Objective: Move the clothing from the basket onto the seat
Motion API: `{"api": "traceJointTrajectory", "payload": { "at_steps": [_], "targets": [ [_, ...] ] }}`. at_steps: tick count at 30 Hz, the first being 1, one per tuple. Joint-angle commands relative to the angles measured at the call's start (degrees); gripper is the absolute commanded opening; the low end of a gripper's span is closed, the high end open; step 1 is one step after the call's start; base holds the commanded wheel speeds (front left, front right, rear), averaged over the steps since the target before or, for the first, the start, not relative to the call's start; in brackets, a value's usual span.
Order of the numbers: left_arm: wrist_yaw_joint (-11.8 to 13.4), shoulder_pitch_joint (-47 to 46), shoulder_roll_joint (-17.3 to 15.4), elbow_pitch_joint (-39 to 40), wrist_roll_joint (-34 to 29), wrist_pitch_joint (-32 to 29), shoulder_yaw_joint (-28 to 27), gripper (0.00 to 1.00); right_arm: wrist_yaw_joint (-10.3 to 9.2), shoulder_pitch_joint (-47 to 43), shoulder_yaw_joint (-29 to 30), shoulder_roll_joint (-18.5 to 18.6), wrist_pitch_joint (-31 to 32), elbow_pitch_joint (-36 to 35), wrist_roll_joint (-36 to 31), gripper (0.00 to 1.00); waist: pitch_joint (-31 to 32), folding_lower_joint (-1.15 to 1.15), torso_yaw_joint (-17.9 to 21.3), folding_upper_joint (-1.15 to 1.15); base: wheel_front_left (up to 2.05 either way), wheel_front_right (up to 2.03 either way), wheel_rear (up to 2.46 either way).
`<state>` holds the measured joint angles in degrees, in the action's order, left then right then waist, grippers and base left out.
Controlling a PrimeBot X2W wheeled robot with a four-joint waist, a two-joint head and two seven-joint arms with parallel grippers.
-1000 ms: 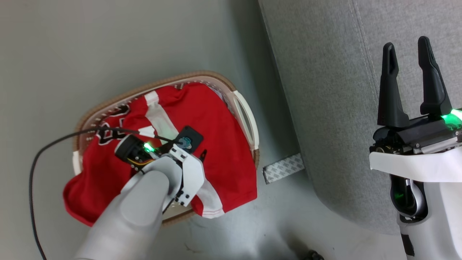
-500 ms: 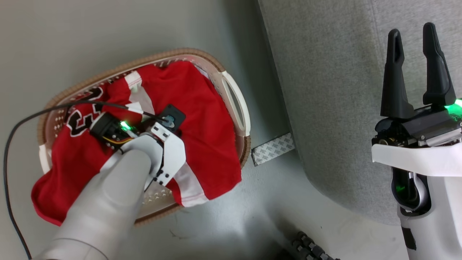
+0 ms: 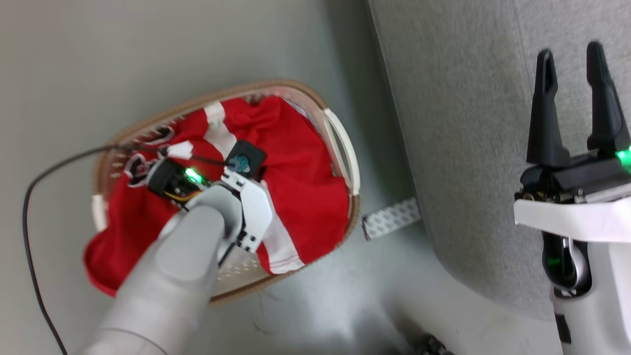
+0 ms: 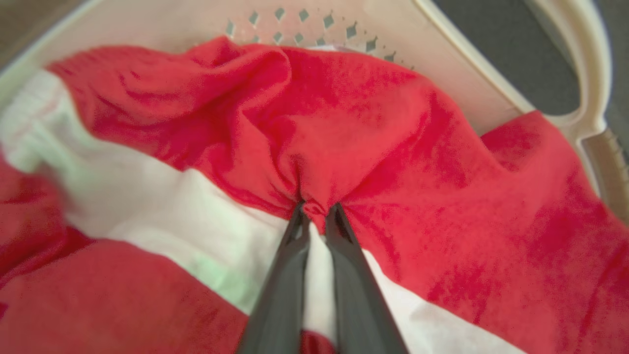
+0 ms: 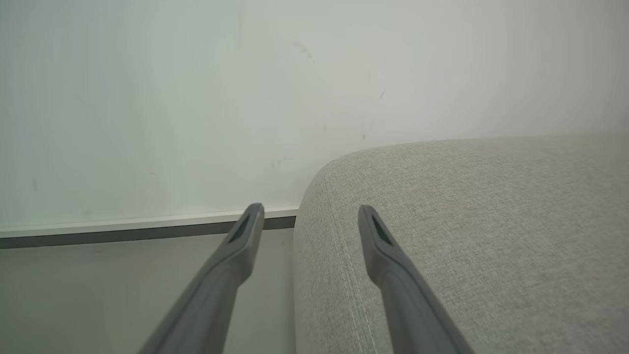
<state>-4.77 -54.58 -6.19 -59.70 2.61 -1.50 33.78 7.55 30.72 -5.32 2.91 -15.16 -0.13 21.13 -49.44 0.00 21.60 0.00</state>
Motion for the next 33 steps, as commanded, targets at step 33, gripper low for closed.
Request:
{"api": "traceJointTrajectory", "payload": {
  "at_steps": [33],
  "targets": [
    [4.07, 27.78, 0.67, 31.86, 25.14, 10.76, -4.4, 0.0, -0.12, -28.76, 4.85, 0.85, 0.0, 8.12, -8.14, 1.0, 46.16, 0.0, -17.95, 0.0, 0.0, 0.0, 0.0]
  ]
}}
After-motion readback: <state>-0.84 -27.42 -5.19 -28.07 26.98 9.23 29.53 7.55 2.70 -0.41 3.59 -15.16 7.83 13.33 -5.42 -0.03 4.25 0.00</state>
